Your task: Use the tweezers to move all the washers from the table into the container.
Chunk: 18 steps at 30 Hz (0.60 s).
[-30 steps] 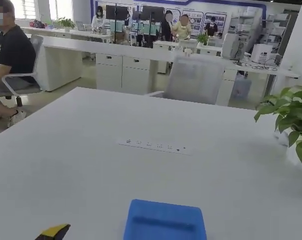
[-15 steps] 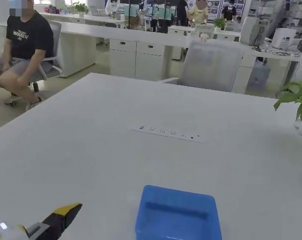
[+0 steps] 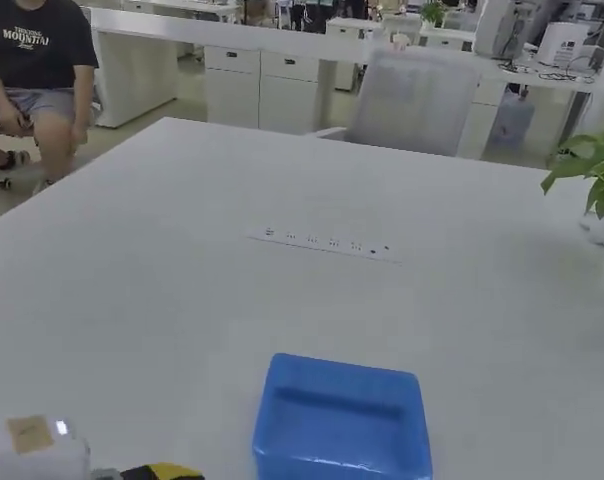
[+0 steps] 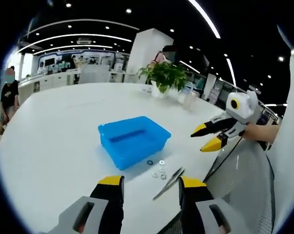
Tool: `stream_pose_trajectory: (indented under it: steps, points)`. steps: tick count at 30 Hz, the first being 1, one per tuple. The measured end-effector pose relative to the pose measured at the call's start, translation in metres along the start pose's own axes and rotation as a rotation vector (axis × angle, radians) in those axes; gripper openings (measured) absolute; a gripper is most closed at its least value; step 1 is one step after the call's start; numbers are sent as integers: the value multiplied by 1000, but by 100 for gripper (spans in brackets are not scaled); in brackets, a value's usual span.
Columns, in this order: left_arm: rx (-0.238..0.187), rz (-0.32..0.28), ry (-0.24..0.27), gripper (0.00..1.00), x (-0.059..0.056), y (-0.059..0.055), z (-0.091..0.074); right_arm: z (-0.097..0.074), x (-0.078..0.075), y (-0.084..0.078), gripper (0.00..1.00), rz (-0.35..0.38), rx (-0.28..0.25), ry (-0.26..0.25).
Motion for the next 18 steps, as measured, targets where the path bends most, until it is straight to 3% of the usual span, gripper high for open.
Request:
stream_pose_trajectory:
  steps: [2, 5, 6, 8, 10, 13, 14, 18]
  points:
    - [74, 7, -61, 32, 2, -1, 7, 9, 3, -1, 22, -6, 14, 22]
    - [197, 109, -114, 28, 4, -4, 19, 18, 9, -4, 19, -27, 45, 58]
    - [203, 135, -112, 27, 4, -4, 22, 20, 11, -5, 17, -34, 50, 64]
    - [292, 173, -153, 20, 2, -11, 28, 24, 15, -8, 12, -69, 75, 87]
    - [342, 233, -153, 17, 3, -15, 34, 27, 17, -11, 13, -72, 96, 93]
    - [379, 252, -187, 16, 1, -19, 41, 27, 21, -14, 7, -57, 118, 134]
    - [419, 281, -196, 15, 1, -22, 42, 26, 22, -16, 5, -70, 127, 143]
    - [463, 342, -200, 13, 1, -23, 48, 26, 22, -19, 5, -102, 150, 141]
Point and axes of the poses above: the centre of the closed fingertips' face, and the gripper's own axes: z roughly forward along the fingers, x roughly to its left, y roughly out of its top, the point moved 9 cm from there along -z, roughly backward along the fingers, and after that the axes turned 8 degrees about -y, right-handed, at the moved point
